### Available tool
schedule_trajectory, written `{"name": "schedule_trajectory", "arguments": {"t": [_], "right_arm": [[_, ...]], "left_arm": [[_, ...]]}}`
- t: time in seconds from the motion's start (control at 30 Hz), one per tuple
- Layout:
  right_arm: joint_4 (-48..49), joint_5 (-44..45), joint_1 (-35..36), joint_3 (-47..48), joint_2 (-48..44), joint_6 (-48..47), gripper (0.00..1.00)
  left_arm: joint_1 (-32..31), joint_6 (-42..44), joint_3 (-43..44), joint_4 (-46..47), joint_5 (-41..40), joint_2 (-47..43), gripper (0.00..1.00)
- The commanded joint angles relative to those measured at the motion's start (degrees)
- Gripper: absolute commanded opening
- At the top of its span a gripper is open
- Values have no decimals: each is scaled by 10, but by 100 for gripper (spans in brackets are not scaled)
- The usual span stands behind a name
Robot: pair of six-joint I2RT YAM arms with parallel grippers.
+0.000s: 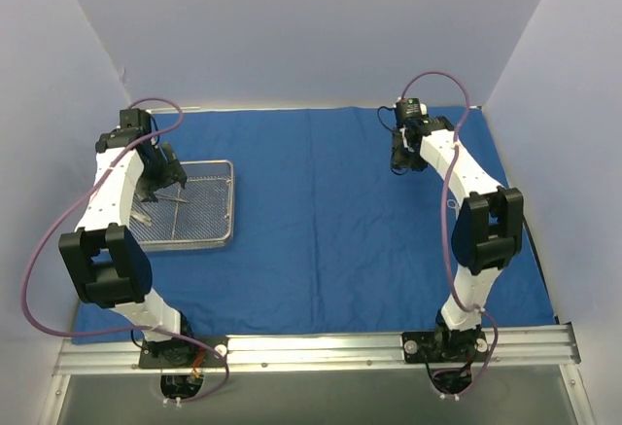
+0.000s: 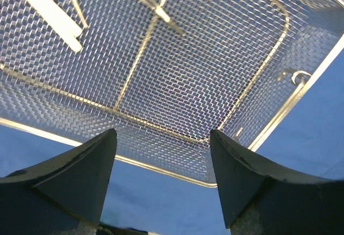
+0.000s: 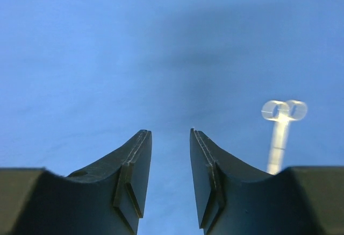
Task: Open and lay out the surgical kit
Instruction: Place the medical item in the surgical kit, then pick up the medical item from the container.
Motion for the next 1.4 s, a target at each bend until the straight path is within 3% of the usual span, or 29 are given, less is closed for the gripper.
{"name": "schedule_trajectory", "arguments": {"t": [0.0, 0.17, 0.37, 0.57, 0.8, 1.1, 1.37], "right_arm": [[-21, -110, 23, 21, -66, 61, 36], [5, -164, 53, -25, -109, 71, 38], [31, -197, 62, -74, -157, 66, 39], [52, -212, 60, -98, -197, 42, 40], [49, -205, 58, -106, -207, 21, 41], [51, -196, 54, -109, -201, 14, 41], [49, -197, 46, -108, -195, 14, 41]], "left_arm": [[5, -50, 53, -52, -38, 28, 78], [15, -97, 114, -82, -75, 90, 74], [35, -154, 188, -114, -90, 188, 53], [39, -218, 303, -154, -91, 286, 47], [44, -262, 356, -180, -96, 347, 51], [46, -307, 281, -155, -86, 344, 58], [50, -318, 283, -140, -81, 368, 58]]}}
